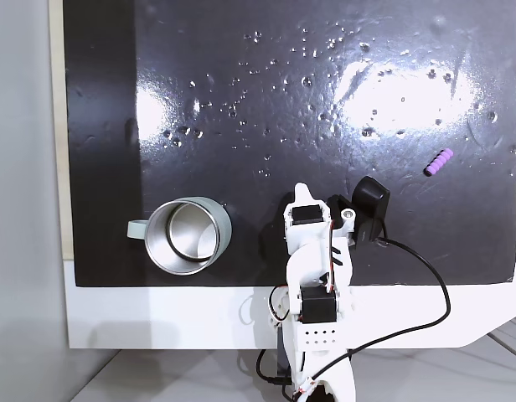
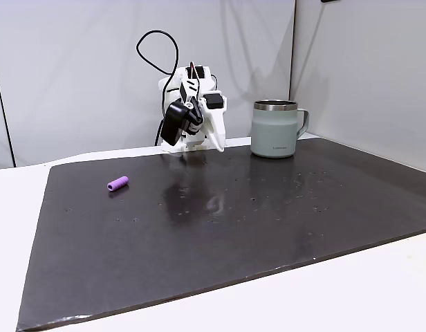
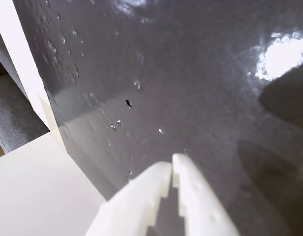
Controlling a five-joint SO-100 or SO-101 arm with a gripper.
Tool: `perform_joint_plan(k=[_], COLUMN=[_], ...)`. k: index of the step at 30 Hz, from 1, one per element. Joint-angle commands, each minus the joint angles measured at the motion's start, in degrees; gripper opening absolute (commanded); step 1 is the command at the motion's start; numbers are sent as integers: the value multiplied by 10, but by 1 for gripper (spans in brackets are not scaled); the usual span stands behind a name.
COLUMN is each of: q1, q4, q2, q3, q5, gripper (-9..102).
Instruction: Grasp a pengrip and put it in the cup.
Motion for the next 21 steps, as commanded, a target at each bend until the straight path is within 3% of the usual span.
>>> perform_joint_plan(k=[1, 14, 18, 21], q1=[-25, -27, -20, -19], q4=[-33, -33, -26, 23], q2=[6, 6, 6, 6], q3=[-3, -3, -11, -57], q5=[-27, -33, -74, -128], gripper=[0, 0, 0, 0])
